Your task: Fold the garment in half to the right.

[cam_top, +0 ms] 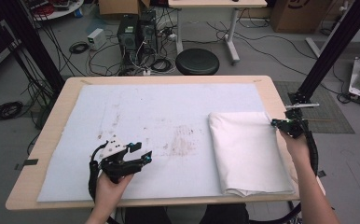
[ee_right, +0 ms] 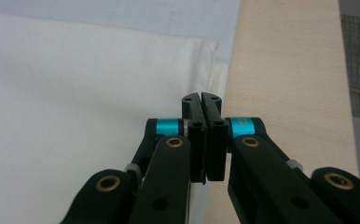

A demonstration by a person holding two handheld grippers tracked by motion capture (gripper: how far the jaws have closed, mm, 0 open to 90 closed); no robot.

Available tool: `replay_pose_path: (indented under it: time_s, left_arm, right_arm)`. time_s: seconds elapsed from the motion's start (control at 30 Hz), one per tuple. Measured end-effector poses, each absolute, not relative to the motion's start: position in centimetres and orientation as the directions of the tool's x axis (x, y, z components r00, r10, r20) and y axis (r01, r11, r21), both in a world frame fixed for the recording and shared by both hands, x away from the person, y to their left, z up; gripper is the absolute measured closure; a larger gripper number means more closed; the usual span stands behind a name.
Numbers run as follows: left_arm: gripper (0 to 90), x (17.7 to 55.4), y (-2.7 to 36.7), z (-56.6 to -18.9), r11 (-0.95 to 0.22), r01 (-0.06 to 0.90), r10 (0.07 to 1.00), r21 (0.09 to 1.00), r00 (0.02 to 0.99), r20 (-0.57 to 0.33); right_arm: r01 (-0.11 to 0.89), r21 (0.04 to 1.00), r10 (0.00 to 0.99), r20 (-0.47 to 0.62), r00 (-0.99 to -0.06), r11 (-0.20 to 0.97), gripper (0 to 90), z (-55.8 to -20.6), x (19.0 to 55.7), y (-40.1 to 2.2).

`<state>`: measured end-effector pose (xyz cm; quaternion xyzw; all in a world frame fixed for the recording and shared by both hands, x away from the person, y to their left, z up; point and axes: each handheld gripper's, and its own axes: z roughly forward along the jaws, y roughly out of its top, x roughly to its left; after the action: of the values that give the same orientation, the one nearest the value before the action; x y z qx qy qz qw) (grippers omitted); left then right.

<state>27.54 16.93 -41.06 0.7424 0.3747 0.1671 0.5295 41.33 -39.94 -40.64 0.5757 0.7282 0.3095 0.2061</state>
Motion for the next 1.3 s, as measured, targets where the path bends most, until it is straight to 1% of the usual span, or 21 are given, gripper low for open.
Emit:
replay_pose_path:
  time_s: [0.17, 0.23, 0.27, 0.33, 0.37, 0.4, 0.47, 0.53, 0.6, 0.67, 0.7, 0.8, 0.9, 0.93, 0.97, 1.07, 1.1, 1.13, 1.2, 1.3]
  left_arm:
    - [43.0, 27.8, 17.0, -41.3, -0.161, 0.387, 0.733, 0.908, 0.663, -0.152]
    - [43.0, 27.9, 17.1, -41.4, -0.159, 0.391, 0.737, 0.906, 0.658, -0.155]
    - [43.0, 27.9, 17.1, -41.4, -0.157, 0.395, 0.737, 0.905, 0.657, -0.159]
    - [43.0, 28.1, 17.3, -41.5, -0.157, 0.397, 0.740, 0.904, 0.654, -0.159]
    - [43.0, 28.1, 17.4, -41.6, -0.150, 0.401, 0.742, 0.903, 0.649, -0.165]
    - [43.0, 28.2, 17.4, -41.6, -0.154, 0.400, 0.743, 0.903, 0.649, -0.161]
    - [42.9, 28.4, 17.5, -41.6, -0.153, 0.402, 0.745, 0.903, 0.647, -0.162]
    - [42.9, 28.5, 17.5, -41.7, -0.154, 0.405, 0.748, 0.901, 0.644, -0.161]
    - [42.9, 28.5, 17.5, -41.8, -0.151, 0.407, 0.750, 0.901, 0.641, -0.164]
    - [42.9, 28.5, 17.5, -41.8, -0.151, 0.407, 0.752, 0.901, 0.639, -0.163]
    - [42.9, 28.5, 17.6, -41.8, -0.149, 0.405, 0.754, 0.902, 0.637, -0.162]
    - [43.0, 28.6, 17.8, -41.8, -0.142, 0.401, 0.759, 0.905, 0.631, -0.160]
    - [42.9, 28.9, 18.1, -41.8, -0.142, 0.399, 0.764, 0.906, 0.626, -0.156]
    - [42.9, 29.1, 18.2, -41.7, -0.138, 0.398, 0.765, 0.907, 0.624, -0.158]
    - [42.7, 29.2, 18.3, -41.7, -0.135, 0.399, 0.767, 0.907, 0.622, -0.159]
    - [41.9, 29.5, 18.4, -41.3, -0.131, 0.394, 0.771, 0.910, 0.617, -0.156]
    - [41.9, 29.6, 18.4, -41.2, -0.131, 0.391, 0.771, 0.911, 0.618, -0.154]
    - [41.9, 29.6, 18.4, -41.1, -0.131, 0.389, 0.772, 0.912, 0.617, -0.153]
    - [41.9, 29.6, 18.5, -41.0, -0.130, 0.383, 0.771, 0.914, 0.619, -0.149]
    - [41.7, 29.5, 18.6, -41.0, -0.134, 0.382, 0.772, 0.914, 0.619, -0.146]
  right_arm:
    - [0.728, 0.669, 0.972, 0.039, -0.234, 0.148, 90.0, -41.5, 41.6, -40.2]
    - [0.721, 0.677, 0.967, 0.054, -0.248, 0.147, 88.9, -41.4, 41.8, -40.2]
    - [0.712, 0.689, 0.965, 0.069, -0.253, 0.137, 85.9, -41.2, 41.9, -40.2]
    - [0.687, 0.716, 0.970, 0.064, -0.235, 0.119, 78.4, -40.5, 42.2, -40.2]
    - [0.681, 0.725, 0.969, 0.083, -0.232, 0.101, 72.9, -40.3, 42.6, -40.3]
    - [0.684, 0.724, 0.969, 0.098, -0.228, 0.088, 70.3, -40.2, 43.1, -40.3]
    - [0.689, 0.720, 0.968, 0.104, -0.227, 0.084, 68.2, -40.2, 44.0, -40.1]
    - [0.693, 0.718, 0.966, 0.133, -0.221, 0.059, 66.2, -40.5, 45.0, -40.0]
    - [0.712, 0.702, 0.959, 0.174, -0.225, 0.040, 67.2, -41.3, 46.0, -39.9]
    - [0.727, 0.685, 0.949, 0.191, -0.250, 0.054, 87.4, -42.0, 46.7, -39.7]
    - [0.725, 0.685, 0.955, 0.166, -0.246, 0.068, 88.8, -42.2, 46.9, -39.6]
    - [0.717, 0.695, 0.965, 0.145, -0.218, 0.058, 89.7, -42.3, 47.0, -40.0]
    - [0.720, 0.692, 0.968, 0.137, -0.212, 0.060, 88.9, -42.7, 46.9, -40.1]
    - [0.716, 0.695, 0.968, 0.132, -0.214, 0.064, 85.9, -42.8, 46.8, -40.1]
    - [0.709, 0.703, 0.972, 0.120, -0.204, 0.062, 79.5, -42.8, 46.7, -40.1]
    - [0.674, 0.734, 0.981, 0.062, -0.186, 0.081, 77.4, -42.0, 46.0, -39.8]
    - [0.652, 0.752, 0.982, 0.033, -0.187, 0.099, 77.4, -41.6, 45.6, -39.6]
    - [0.636, 0.764, 0.980, 0.028, -0.198, 0.107, 77.5, -41.2, 45.3, -39.6]
    - [0.631, 0.769, 0.973, 0.055, -0.226, 0.103, 79.4, -40.5, 44.3, -39.5]
    - [0.630, 0.764, 0.955, 0.068, -0.290, 0.137, 85.0, -40.5, 42.5, -39.4]
